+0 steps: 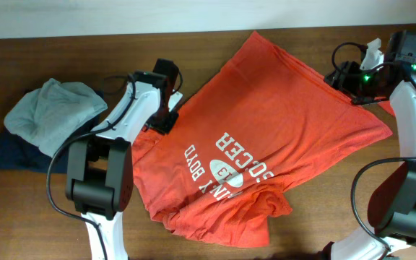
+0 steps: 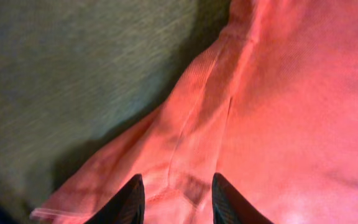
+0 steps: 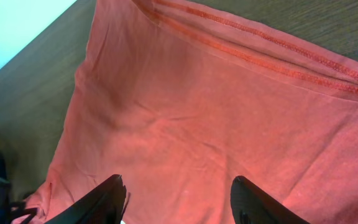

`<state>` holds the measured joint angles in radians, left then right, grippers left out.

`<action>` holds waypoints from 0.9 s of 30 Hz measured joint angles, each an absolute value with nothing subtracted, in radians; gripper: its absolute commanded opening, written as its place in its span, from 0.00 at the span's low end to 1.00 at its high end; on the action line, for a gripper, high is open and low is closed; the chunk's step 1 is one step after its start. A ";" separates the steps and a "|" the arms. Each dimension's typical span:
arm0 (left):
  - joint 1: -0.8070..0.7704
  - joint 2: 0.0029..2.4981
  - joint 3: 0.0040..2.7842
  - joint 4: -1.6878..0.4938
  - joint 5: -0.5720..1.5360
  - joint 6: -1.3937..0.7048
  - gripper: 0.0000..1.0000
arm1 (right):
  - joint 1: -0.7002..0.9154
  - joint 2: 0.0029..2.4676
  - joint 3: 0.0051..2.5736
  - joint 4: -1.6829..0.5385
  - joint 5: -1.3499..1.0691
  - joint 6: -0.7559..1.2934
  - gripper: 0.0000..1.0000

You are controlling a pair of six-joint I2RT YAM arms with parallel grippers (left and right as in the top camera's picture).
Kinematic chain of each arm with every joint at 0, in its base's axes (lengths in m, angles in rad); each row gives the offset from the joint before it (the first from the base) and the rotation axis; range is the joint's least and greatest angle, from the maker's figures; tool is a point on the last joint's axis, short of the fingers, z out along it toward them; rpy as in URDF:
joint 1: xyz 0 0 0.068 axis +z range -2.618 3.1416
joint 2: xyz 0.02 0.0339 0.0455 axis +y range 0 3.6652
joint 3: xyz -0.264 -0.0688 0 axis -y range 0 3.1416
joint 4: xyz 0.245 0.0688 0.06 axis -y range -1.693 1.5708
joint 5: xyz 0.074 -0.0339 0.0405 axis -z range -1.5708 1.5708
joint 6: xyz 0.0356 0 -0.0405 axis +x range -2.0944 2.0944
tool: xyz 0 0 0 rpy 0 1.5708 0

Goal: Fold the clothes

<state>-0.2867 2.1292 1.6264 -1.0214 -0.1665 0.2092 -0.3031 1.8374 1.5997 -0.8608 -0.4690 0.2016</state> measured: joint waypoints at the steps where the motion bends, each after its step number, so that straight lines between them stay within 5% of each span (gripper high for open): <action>1: -0.287 2.130 1.604 -0.999 -0.164 0.208 0.36 | -0.303 1.837 1.600 -0.862 -0.469 0.202 0.60; 6: -0.287 2.132 1.538 -0.930 -0.164 0.208 0.33 | -0.303 1.837 1.600 -0.865 -0.469 0.202 0.60; 9: -0.286 2.130 1.516 -0.891 -0.159 0.209 0.08 | -0.303 1.837 1.600 -0.870 -0.469 0.202 0.60; 11: -0.287 2.124 1.503 -0.872 -0.152 0.198 0.01 | -0.303 1.837 1.600 -0.873 -0.469 0.202 0.60; 27: -0.284 2.123 1.668 -0.953 -0.277 0.228 0.06 | -0.303 1.837 1.600 -0.875 -0.469 0.201 0.60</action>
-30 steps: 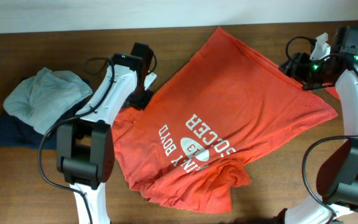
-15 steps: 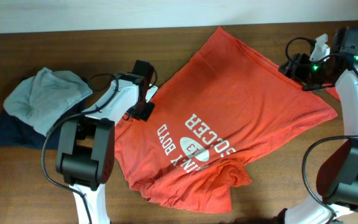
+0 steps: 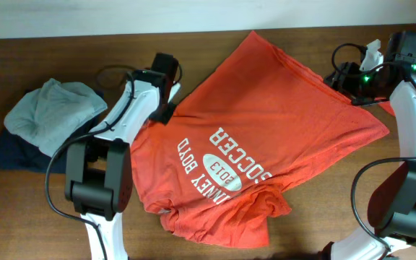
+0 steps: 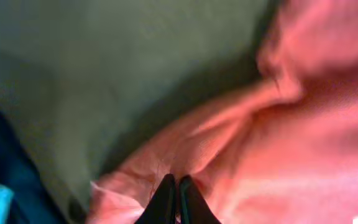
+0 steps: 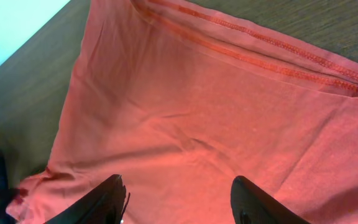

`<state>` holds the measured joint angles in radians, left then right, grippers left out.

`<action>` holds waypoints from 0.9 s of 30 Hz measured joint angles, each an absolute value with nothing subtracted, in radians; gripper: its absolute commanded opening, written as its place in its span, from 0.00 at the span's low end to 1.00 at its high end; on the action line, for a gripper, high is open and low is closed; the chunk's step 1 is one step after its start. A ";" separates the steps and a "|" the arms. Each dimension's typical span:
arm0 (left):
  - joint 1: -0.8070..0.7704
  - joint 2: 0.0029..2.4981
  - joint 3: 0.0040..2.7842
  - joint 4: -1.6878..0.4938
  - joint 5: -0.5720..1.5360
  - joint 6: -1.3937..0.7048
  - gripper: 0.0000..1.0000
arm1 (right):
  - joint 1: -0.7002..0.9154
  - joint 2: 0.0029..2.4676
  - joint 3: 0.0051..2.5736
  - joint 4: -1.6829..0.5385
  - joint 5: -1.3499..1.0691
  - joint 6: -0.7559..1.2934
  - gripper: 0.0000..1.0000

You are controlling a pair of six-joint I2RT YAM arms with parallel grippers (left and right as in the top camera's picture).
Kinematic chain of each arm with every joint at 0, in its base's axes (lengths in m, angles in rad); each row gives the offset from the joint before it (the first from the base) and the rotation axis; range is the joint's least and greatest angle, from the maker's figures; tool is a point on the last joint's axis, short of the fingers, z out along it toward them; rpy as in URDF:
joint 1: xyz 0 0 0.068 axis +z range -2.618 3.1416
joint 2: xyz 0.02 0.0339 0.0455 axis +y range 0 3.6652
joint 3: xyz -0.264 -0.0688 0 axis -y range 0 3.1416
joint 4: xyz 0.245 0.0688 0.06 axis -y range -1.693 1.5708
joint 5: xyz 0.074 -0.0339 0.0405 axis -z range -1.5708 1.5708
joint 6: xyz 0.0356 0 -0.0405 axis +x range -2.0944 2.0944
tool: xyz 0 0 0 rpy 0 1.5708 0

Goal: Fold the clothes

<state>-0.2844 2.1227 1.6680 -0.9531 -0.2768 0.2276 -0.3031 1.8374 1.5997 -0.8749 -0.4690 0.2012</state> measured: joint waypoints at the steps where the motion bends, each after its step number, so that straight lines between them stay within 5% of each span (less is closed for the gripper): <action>1: -0.284 2.123 1.677 -0.918 -0.287 0.240 0.10 | -0.303 1.837 1.600 -0.875 -0.469 0.201 0.60; 4: -0.282 2.123 1.679 -0.866 -0.294 0.261 0.17 | -0.303 1.837 1.600 -0.875 -0.469 0.202 0.60; 9: -0.271 2.123 1.679 -0.836 -0.298 0.284 0.06 | -0.303 1.837 1.600 -0.875 -0.469 0.201 0.60; 15: -0.187 2.123 1.682 -0.824 -0.243 0.291 0.11 | -0.303 1.837 1.600 -0.879 -0.469 0.202 0.61; 27: -0.174 2.124 1.607 -0.917 -0.053 0.273 0.01 | -0.303 1.837 1.600 -0.882 -0.469 0.202 0.61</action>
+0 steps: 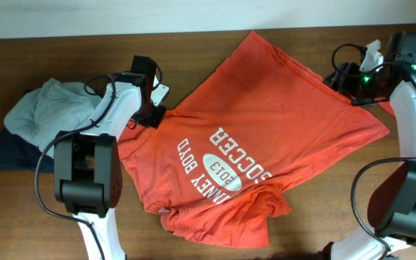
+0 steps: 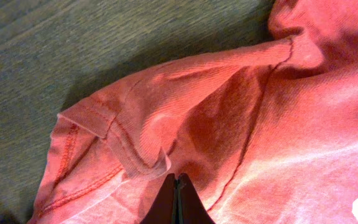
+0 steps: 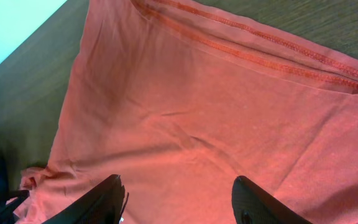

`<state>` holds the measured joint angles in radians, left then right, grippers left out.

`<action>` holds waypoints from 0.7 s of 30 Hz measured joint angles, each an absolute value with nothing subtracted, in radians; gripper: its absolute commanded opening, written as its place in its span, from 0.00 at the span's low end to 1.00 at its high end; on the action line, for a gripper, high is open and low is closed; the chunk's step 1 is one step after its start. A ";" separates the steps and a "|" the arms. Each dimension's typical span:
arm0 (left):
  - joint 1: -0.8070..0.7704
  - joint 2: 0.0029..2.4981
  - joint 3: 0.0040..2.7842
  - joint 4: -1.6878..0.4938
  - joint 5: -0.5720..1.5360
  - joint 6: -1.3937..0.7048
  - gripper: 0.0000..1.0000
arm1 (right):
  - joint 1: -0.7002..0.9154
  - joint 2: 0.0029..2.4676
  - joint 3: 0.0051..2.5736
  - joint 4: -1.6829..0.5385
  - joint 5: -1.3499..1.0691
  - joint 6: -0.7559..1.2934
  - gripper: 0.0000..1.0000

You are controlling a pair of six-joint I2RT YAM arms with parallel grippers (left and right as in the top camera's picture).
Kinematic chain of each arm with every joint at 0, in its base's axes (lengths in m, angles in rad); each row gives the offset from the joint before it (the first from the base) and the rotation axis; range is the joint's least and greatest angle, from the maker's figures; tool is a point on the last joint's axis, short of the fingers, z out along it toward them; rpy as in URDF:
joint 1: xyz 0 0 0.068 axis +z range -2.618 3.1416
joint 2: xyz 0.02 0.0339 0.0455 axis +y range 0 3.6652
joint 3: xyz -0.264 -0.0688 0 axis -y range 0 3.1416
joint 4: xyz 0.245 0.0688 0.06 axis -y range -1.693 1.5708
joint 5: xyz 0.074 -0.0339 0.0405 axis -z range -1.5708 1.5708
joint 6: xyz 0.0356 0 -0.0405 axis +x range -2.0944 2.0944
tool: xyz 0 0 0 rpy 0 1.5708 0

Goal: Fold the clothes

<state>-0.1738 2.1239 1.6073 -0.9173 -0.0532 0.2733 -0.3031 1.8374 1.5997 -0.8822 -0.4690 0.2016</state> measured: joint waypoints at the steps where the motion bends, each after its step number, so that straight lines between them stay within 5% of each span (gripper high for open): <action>1: -0.174 2.124 1.607 -0.899 -0.038 0.274 0.01 | -0.303 1.837 1.600 -0.882 -0.469 0.202 0.61; 11: -0.174 2.194 1.614 -0.792 -0.016 0.274 0.01 | -0.303 1.837 1.600 -0.881 -0.468 0.201 0.61; 21: -0.181 2.234 1.694 -0.763 -0.234 0.262 0.01 | -0.303 1.837 1.600 -0.882 -0.439 0.201 0.61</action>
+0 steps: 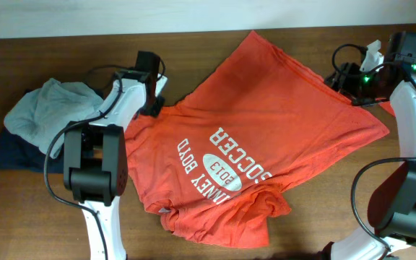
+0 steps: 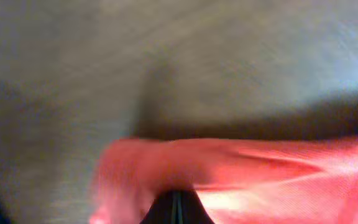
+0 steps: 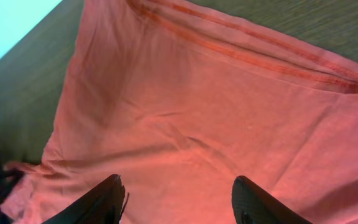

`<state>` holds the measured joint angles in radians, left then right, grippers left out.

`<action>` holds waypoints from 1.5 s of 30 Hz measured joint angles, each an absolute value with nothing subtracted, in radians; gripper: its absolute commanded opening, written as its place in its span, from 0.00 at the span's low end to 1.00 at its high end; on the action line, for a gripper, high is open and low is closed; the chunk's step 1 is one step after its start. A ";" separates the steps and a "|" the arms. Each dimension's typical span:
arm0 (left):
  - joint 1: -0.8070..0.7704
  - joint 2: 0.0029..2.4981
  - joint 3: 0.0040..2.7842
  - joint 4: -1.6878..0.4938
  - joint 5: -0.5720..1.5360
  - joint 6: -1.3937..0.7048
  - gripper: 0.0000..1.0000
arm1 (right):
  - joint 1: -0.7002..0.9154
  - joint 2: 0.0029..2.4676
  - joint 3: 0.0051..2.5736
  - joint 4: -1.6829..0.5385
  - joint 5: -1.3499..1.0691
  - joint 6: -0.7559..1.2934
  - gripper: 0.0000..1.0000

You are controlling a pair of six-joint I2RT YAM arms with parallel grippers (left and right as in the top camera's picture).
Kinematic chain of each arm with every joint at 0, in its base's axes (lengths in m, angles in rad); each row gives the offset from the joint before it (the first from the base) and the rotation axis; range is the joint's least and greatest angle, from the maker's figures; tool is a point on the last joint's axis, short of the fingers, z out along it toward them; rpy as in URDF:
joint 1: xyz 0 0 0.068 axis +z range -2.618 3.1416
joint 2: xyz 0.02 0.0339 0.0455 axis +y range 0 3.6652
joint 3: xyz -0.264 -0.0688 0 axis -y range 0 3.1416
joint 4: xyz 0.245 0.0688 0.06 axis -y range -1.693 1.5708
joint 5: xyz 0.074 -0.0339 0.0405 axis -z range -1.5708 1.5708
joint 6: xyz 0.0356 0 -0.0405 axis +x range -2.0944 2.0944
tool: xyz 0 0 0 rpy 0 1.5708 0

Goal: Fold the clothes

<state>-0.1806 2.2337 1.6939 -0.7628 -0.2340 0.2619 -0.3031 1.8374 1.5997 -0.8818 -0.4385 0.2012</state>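
Observation:
An orange T-shirt [image 1: 266,137] with white upside-down lettering lies spread across the table, its bottom bunched near the front edge. My left gripper [image 1: 150,107] is at the shirt's left sleeve, shut on a pinch of the orange cloth [image 2: 185,171]; that view is blurred. My right gripper [image 3: 179,199] stands open above the shirt's right part [image 3: 185,112], near the hem, with nothing between its fingers. It is at the table's far right [image 1: 356,83].
A grey garment [image 1: 45,108] lies on a dark blue one [image 1: 13,155] at the left of the wooden table [image 1: 63,209]. A pale wall runs along the back edge.
My left gripper, still shut on the sleeve, has moved a little right and toward the back. The sleeve now lies closer to the shirt's body. The right arm has barely moved.
First my left gripper stood open over the shirt's left sleeve. Then it was shut on the sleeve cloth. Then it held the sleeve pulled out to the left, spreading that side, and now it is slightly back to the right. My right gripper stayed open throughout.

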 measured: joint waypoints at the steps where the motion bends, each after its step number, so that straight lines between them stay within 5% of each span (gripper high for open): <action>1: -0.180 2.235 1.703 -0.748 -0.249 0.262 0.01 | -0.303 1.837 1.600 -0.882 -0.427 0.201 0.61; 11: -0.177 2.235 1.732 -0.658 -0.297 0.262 0.01 | -0.275 1.845 1.472 -0.855 -0.307 0.202 0.61; 22: -0.194 2.240 1.743 -0.912 -0.232 0.232 0.05 | -0.275 1.852 1.443 -0.834 -0.291 0.202 0.68; 39: -0.160 2.369 1.804 -0.495 -0.149 0.144 0.02 | -0.275 1.852 1.433 -0.826 -0.285 0.202 0.72; 45: -0.077 2.408 1.861 -0.451 -0.020 0.074 0.19 | -0.275 1.852 1.428 -0.763 -0.285 0.202 0.75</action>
<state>-0.0772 2.4084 1.8606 -0.4507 -0.0204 0.0738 -0.2749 1.8523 1.4284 -0.7631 -0.2848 0.2024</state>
